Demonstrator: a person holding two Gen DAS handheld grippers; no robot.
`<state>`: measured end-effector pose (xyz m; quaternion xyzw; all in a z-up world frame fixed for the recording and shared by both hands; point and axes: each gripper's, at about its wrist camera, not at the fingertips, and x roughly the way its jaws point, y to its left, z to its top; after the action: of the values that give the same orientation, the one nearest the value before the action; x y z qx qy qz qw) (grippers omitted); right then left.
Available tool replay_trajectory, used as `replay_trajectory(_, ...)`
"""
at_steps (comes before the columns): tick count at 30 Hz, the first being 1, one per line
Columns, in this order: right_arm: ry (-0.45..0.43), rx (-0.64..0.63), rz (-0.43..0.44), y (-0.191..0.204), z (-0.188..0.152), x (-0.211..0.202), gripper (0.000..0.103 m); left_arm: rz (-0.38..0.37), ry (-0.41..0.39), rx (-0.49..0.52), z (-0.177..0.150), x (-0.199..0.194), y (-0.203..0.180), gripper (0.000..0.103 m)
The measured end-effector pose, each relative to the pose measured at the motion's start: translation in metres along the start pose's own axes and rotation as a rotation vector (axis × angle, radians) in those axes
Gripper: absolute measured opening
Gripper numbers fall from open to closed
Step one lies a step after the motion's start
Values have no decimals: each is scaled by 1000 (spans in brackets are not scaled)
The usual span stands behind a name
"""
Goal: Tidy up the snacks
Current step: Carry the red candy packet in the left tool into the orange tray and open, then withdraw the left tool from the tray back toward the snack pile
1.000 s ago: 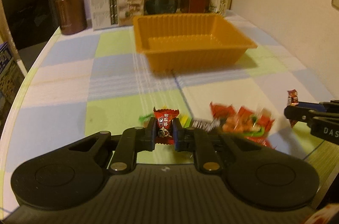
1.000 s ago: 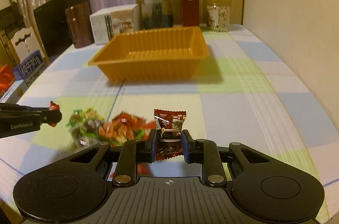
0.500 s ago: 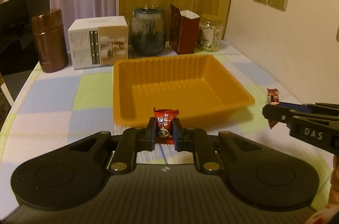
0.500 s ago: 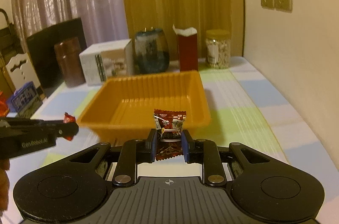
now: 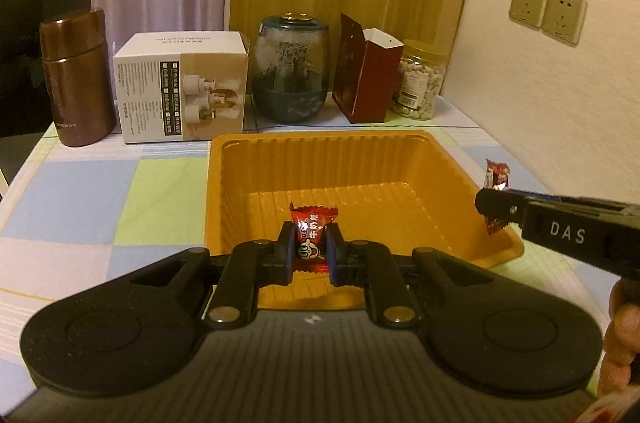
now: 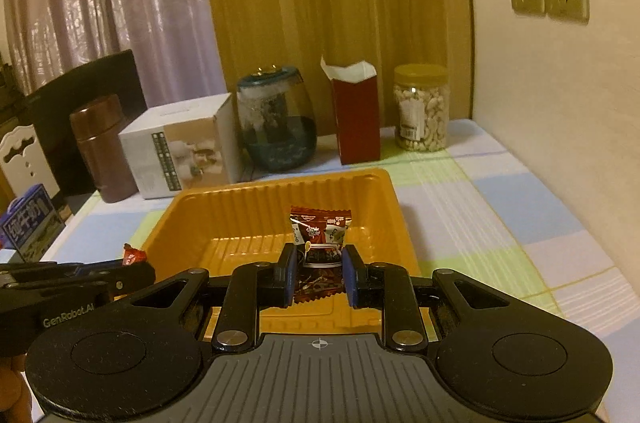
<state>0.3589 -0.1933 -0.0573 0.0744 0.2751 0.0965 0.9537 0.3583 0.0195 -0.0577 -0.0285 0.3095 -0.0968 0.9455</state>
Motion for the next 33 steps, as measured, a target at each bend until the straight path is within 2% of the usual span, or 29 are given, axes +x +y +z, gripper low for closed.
replay_trajectory(8,39,10,2,-6,-4,22,24,-12,11,13,2,24,0,15)
replay_trajectory(11,45,20,5,-9,-4,24,24,-1,13,17,0,30,0,33)
replay_trajectory(19,44,41,22,-10,-3,22,25,37,14,9,-1,24,10,33)
replay_trajectory(28,15,57,64,-8,-3,23,25,44,13,8,-3,21,11,33)
replay_trajectory(29,7,61,76,-8,-4,24,27,44,15,9,-3,21,11,33)
replay_trajectory(31,2,56,72,-8,-4,25,49,48,18,12,-4,21,11,34)
replay_trajectory(32,-4,57,66,-9,-5,25,72,50,17,13,-4,21,11,34)
replay_trajectory(33,-16,64,62,-11,-6,23,73,51,17,14,-4,21,11,34)
